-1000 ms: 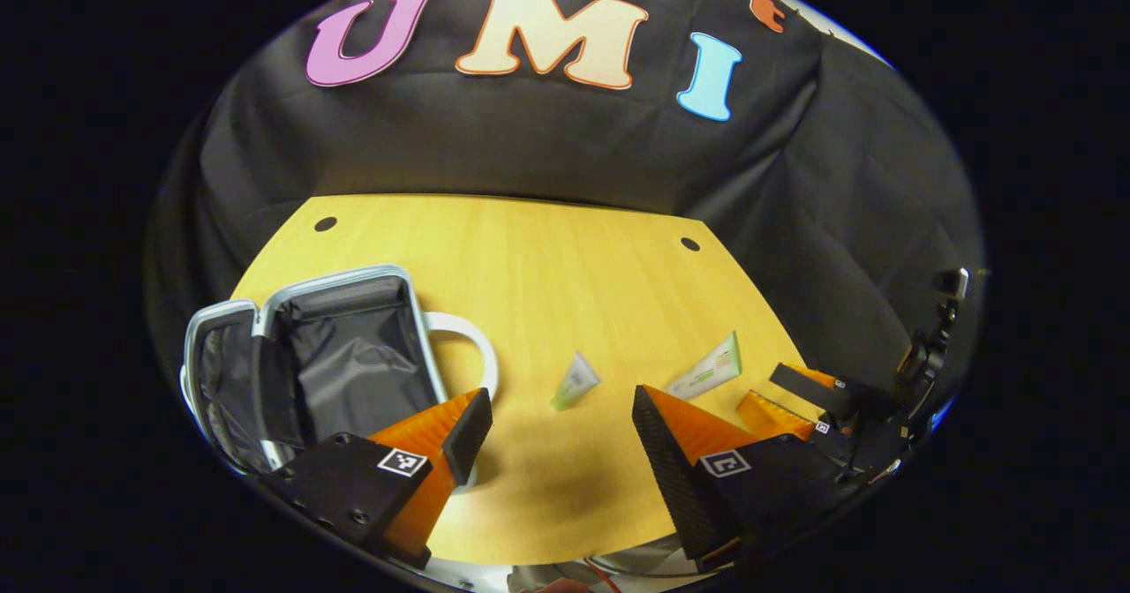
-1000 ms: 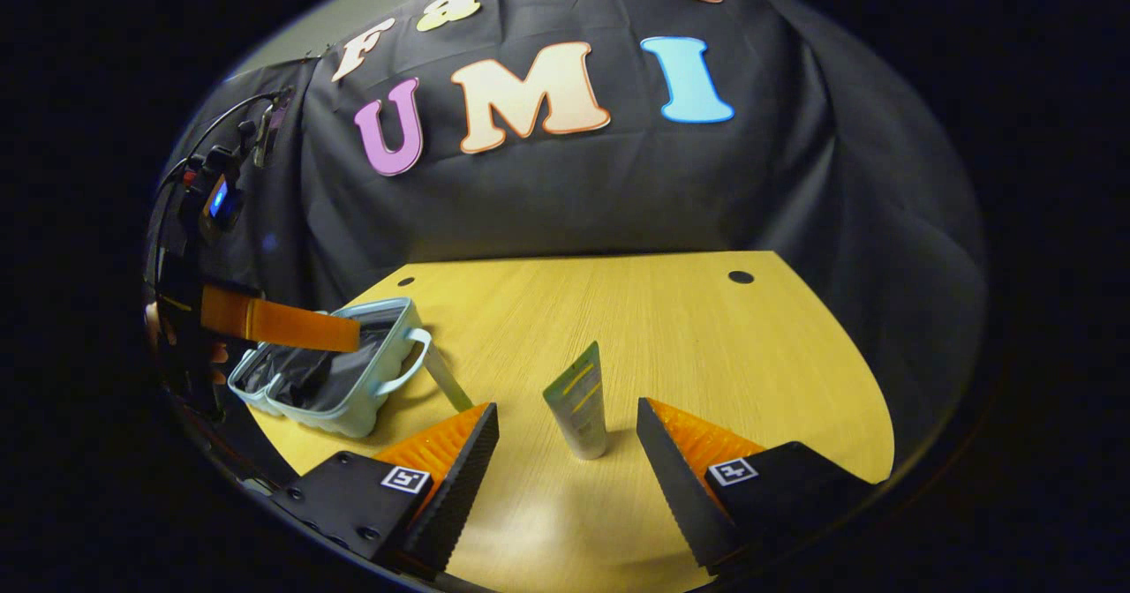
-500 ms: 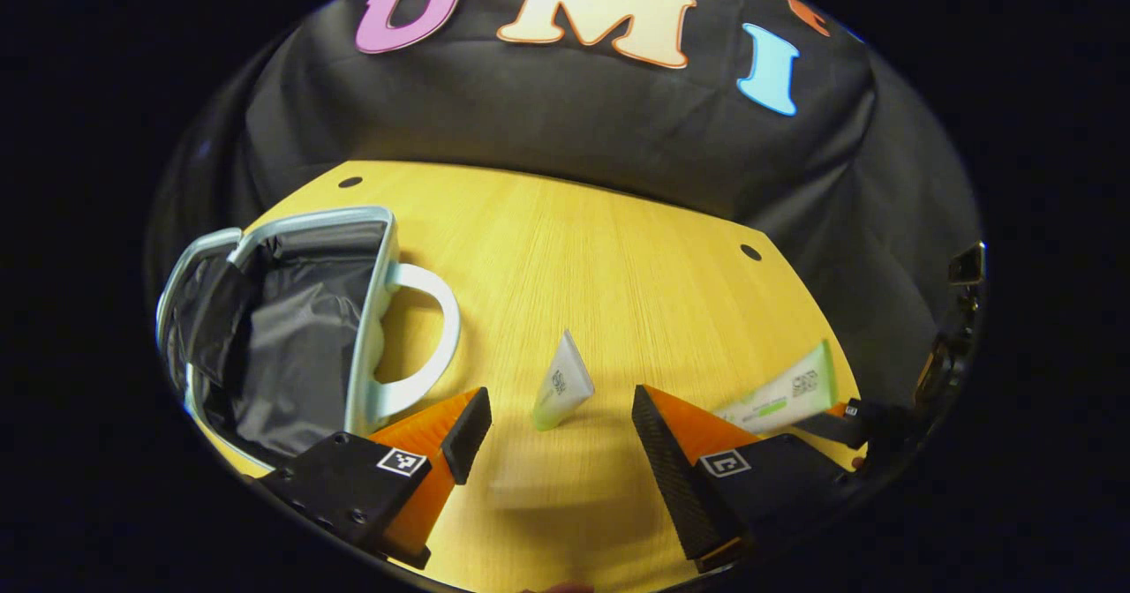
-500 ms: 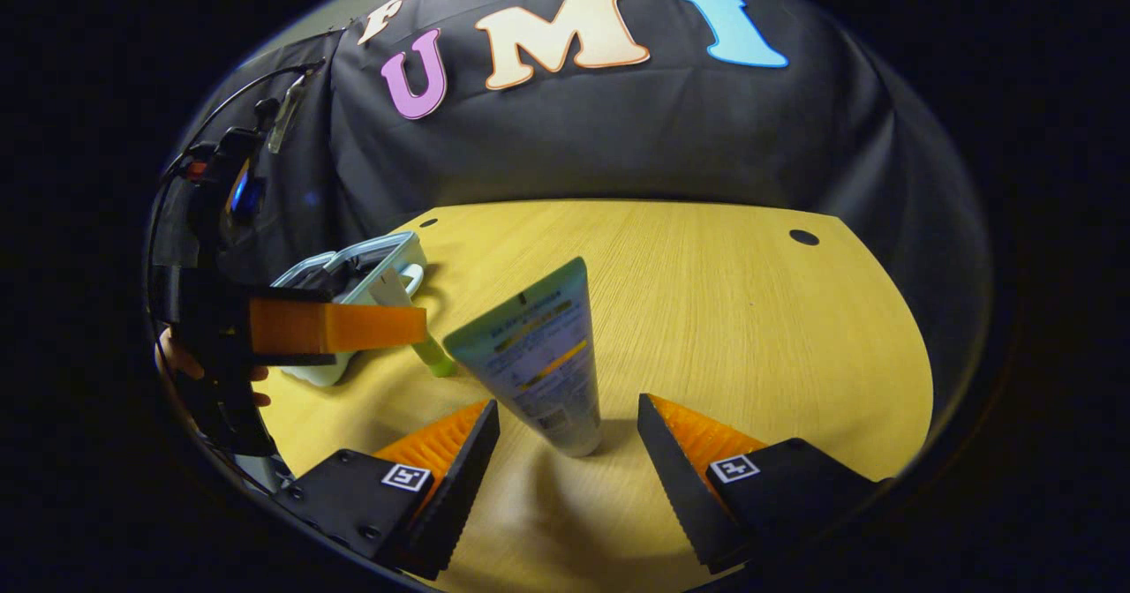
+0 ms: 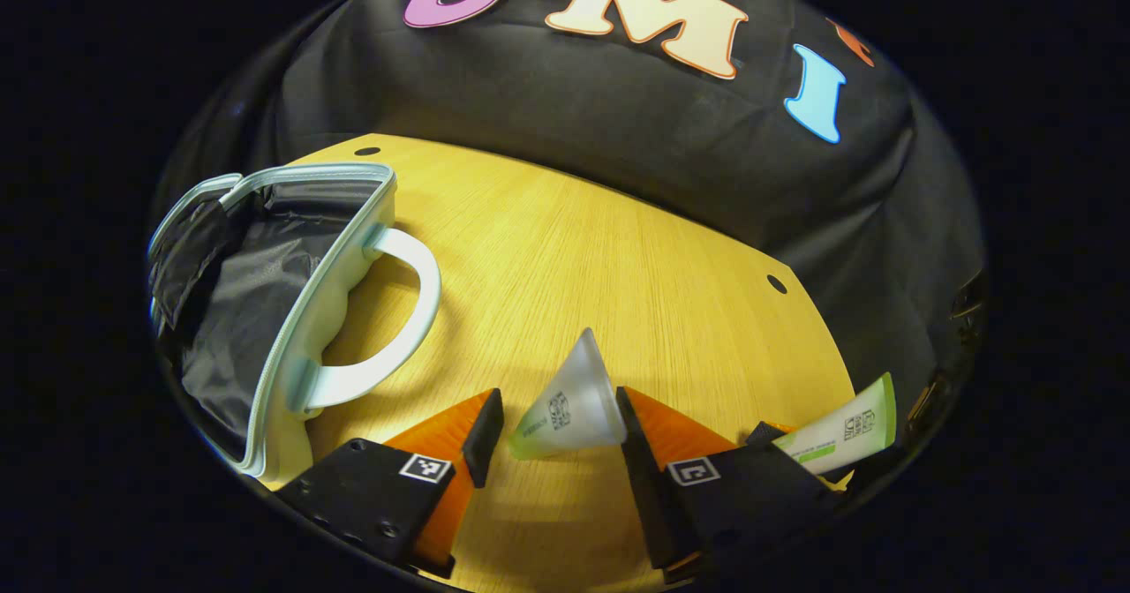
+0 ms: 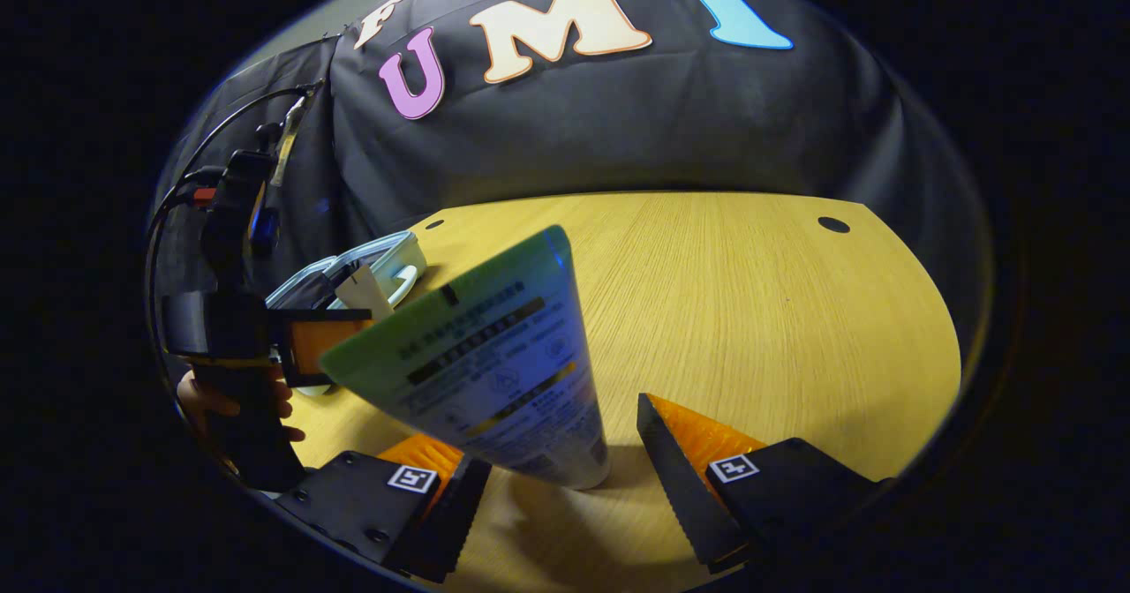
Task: First open the suitcase, pack the skin care products into it, and then close the suitcase.
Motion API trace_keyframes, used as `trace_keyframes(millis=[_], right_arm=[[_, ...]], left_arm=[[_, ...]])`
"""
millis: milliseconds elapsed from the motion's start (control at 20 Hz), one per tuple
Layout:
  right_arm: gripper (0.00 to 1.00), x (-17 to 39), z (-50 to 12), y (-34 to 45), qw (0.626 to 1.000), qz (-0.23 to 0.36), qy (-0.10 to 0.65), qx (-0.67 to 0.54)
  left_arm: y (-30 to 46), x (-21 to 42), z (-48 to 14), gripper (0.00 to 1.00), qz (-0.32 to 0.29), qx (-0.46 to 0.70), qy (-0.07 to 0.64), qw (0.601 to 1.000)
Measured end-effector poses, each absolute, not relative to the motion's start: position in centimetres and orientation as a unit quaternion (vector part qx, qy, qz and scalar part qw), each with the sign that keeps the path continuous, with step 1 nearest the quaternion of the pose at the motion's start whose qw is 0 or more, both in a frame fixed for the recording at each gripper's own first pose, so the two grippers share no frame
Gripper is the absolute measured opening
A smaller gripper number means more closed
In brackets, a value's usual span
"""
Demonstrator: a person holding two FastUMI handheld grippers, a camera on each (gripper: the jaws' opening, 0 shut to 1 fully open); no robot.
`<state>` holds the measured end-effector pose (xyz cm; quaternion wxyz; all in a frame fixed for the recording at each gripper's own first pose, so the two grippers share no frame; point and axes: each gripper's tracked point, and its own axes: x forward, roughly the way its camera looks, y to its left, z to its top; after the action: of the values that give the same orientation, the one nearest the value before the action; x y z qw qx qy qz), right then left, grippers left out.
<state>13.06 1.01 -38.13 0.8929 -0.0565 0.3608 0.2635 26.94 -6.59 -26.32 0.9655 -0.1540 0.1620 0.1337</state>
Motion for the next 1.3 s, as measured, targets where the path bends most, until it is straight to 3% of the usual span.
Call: trace_keyframes(millis=[50, 100, 150, 200, 300, 450, 750, 1000, 1300], right_arm=[[0.95, 13.1, -38.3, 1.1, 0.893, 0.265, 0.359, -0.058], [0.9, 13.3, -38.2, 1.2, 0.895, 0.266, 0.352, -0.064], [0.77, 13.3, -38.4, 1.3, 0.896, 0.269, 0.347, -0.07], [0.77, 13.3, -38.6, 1.4, 0.894, 0.272, 0.349, -0.073], [0.59, 13.3, -38.8, 1.3, 0.893, 0.27, 0.352, -0.077], [0.51, 13.4, -38.8, 1.1, 0.892, 0.268, 0.353, -0.086], [0.5, 13.2, -38.7, 0.3, 0.888, 0.258, 0.369, -0.096], [0.5, 12.7, -38.6, -0.1, 0.881, 0.25, 0.386, -0.106], [0.5, 11.6, -37.8, 0.6, 0.879, 0.237, 0.397, -0.12]], left_arm=[[-6.4, 27.2, -26.4, 0.67, 0.137, -0.152, 0.162, 0.965], [-6.2, 27.4, -26.3, 0.51, 0.14, -0.148, 0.161, 0.966], [-6.1, 27.4, -26.3, 0.34, 0.141, -0.146, 0.16, 0.966], [-6.4, 27.0, -26.1, 0.17, 0.134, -0.148, 0.166, 0.966], [-6.7, 27.3, -26.0, 0.19, 0.127, -0.148, 0.173, 0.965], [-7.0, 26.5, -23.9, 0.18, 0.117, -0.152, 0.172, 0.966], [-4.2, 22.3, -17.4, 0.18, 0.128, -0.123, 0.166, 0.97], [4.1, 17.4, -14.3, 0.18, 0.189, -0.116, 0.179, 0.959], [11.7, 11.6, -20.0, 0.18, 0.183, -0.135, 0.322, 0.919]])
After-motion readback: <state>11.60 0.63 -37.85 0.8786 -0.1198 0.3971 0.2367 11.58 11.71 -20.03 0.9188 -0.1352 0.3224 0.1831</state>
